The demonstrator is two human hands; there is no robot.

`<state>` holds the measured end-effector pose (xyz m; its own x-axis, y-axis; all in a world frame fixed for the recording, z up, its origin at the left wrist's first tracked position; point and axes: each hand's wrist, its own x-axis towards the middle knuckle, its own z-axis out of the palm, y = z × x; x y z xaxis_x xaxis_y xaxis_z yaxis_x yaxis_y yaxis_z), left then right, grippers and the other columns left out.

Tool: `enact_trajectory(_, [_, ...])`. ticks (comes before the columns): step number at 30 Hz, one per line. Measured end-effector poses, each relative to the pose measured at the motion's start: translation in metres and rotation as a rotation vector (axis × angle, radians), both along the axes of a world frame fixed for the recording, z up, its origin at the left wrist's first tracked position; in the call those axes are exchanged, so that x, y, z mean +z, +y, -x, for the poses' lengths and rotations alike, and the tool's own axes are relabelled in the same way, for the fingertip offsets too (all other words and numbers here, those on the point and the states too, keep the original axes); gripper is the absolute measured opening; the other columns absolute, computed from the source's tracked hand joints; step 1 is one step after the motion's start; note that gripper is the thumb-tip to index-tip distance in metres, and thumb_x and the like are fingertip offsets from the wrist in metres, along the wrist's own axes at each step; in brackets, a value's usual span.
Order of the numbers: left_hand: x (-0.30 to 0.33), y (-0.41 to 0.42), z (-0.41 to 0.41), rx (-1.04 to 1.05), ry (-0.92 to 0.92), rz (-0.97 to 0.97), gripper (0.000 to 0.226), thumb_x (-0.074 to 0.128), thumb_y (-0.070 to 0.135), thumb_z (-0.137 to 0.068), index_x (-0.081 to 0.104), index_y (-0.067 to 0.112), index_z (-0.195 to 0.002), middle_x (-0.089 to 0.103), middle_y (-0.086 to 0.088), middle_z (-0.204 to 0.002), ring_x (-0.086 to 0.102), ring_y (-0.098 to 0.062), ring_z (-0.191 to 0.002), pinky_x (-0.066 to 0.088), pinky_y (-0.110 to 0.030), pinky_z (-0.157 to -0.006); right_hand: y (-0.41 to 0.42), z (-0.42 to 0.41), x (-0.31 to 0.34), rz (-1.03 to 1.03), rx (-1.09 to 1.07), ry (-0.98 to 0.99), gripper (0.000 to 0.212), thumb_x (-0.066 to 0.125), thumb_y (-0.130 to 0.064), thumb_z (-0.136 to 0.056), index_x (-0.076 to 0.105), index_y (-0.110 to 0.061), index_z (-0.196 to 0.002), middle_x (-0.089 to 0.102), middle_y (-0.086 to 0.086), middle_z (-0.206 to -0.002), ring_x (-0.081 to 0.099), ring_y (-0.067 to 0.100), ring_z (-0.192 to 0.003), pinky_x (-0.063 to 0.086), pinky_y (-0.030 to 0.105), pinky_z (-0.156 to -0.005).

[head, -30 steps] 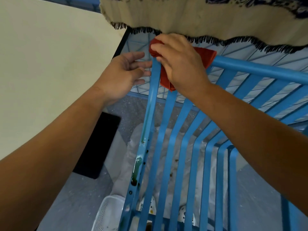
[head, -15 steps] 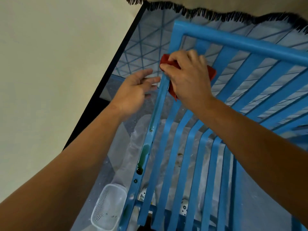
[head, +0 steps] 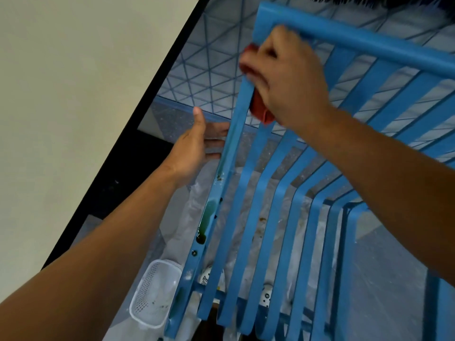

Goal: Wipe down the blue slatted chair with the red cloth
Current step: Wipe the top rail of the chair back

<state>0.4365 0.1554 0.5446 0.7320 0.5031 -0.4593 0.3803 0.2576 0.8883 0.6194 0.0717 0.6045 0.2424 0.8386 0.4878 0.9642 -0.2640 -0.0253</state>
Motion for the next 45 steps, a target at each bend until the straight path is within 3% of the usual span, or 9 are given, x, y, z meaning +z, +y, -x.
enact_trajectory(2, [-0.004, 0.003, 0.000, 0.000, -0.003, 0.018, 0.086, 0.003, 0.068, -0.097, 0.069, 0.021, -0.126, 0.073, 0.003, -0.120, 0.069, -0.014, -0.112, 0.054, -0.037, -0.098, 0.006, -0.006, 0.014, -0.062, -0.033, -0.001, 0.032, 0.060, -0.025, -0.096, 0.064, -0.012, -0.125, 0.061, 0.016, -0.108, 0.060, 0.033, -0.099, 0.050, 0.043, -0.079])
enact_trajectory(5, [-0.009, 0.006, 0.001, -0.001, 0.000, 0.040, 0.094, -0.001, 0.073, -0.093, 0.069, 0.021, -0.127, 0.072, 0.000, -0.123, 0.068, -0.018, -0.116, 0.051, -0.044, -0.103, 0.009, -0.005, 0.006, -0.131, -0.037, 0.048, 0.026, 0.060, -0.025, -0.099, 0.071, -0.007, -0.114, 0.063, 0.013, -0.103, 0.061, 0.028, -0.094, 0.051, 0.036, -0.075])
enact_trajectory(8, [-0.014, 0.009, 0.003, 0.002, 0.009, 0.078, 0.103, -0.005, 0.077, -0.087, 0.068, 0.016, -0.128, 0.070, -0.006, -0.125, 0.066, -0.022, -0.119, 0.048, -0.048, -0.106, 0.001, 0.014, -0.024, -0.014, -0.046, 0.159, 0.018, 0.059, -0.016, -0.098, 0.070, -0.010, -0.111, 0.063, 0.009, -0.102, 0.061, 0.026, -0.090, 0.053, 0.041, -0.073])
enact_trajectory(12, [-0.020, 0.009, 0.005, 0.085, 0.006, 0.205, 0.110, -0.012, 0.078, -0.086, 0.057, 0.009, -0.137, 0.070, -0.013, -0.123, 0.066, -0.024, -0.112, 0.051, -0.041, -0.094, -0.014, 0.043, -0.059, 0.078, -0.002, 0.293, 0.020, 0.063, -0.007, -0.091, 0.071, -0.011, -0.110, 0.063, 0.009, -0.101, 0.061, 0.028, -0.089, 0.054, 0.046, -0.072])
enact_trajectory(16, [-0.026, 0.005, 0.014, 0.089, -0.001, 0.268, 0.112, -0.015, 0.077, -0.087, 0.054, 0.006, -0.139, 0.070, -0.013, -0.115, 0.068, -0.021, -0.101, 0.049, -0.035, -0.086, -0.022, 0.066, -0.080, 0.033, -0.046, 0.485, 0.019, 0.065, -0.023, -0.097, 0.071, -0.007, -0.106, 0.058, 0.001, -0.098, 0.056, 0.014, -0.090, 0.054, 0.037, -0.071])
enact_trajectory(24, [-0.030, -0.005, 0.025, -0.005, 0.038, 0.203, 0.111, -0.018, 0.071, -0.089, 0.065, 0.008, -0.127, 0.073, -0.010, -0.113, 0.069, -0.018, -0.101, 0.047, -0.036, -0.092, -0.037, 0.060, -0.072, 0.195, 0.161, 0.396, 0.020, 0.077, -0.022, -0.089, 0.078, -0.013, -0.107, 0.060, 0.008, -0.093, 0.062, 0.026, -0.084, 0.056, 0.039, -0.064])
enact_trajectory(30, [-0.026, -0.005, 0.025, -0.038, 0.040, 0.149, 0.107, -0.014, 0.071, -0.091, 0.065, 0.009, -0.128, 0.070, -0.012, -0.119, 0.066, -0.026, -0.112, 0.048, -0.046, -0.105, -0.014, 0.020, -0.039, 0.096, 0.038, 0.315, 0.028, 0.058, -0.035, -0.098, 0.071, -0.015, -0.112, 0.061, 0.001, -0.105, 0.058, 0.018, -0.098, 0.050, 0.037, -0.081])
enact_trajectory(36, [-0.022, 0.000, 0.020, -0.038, 0.002, 0.166, 0.110, -0.002, 0.078, -0.078, 0.064, 0.006, -0.130, 0.067, -0.017, -0.127, 0.062, -0.031, -0.120, 0.049, -0.045, -0.102, -0.013, 0.023, -0.042, -0.146, -0.029, 0.328, 0.020, 0.073, -0.021, -0.090, 0.077, -0.007, -0.103, 0.066, 0.011, -0.095, 0.067, 0.027, -0.089, 0.055, 0.033, -0.071])
enact_trajectory(45, [-0.016, 0.001, 0.017, -0.041, 0.046, 0.156, 0.107, -0.015, 0.070, -0.091, 0.064, 0.008, -0.127, 0.072, -0.010, -0.122, 0.067, -0.021, -0.112, 0.050, -0.035, -0.089, -0.042, 0.060, -0.081, -0.003, 0.017, 0.496, 0.019, 0.075, -0.017, -0.089, 0.078, -0.010, -0.107, 0.064, 0.012, -0.097, 0.067, 0.027, -0.087, 0.058, 0.036, -0.070])
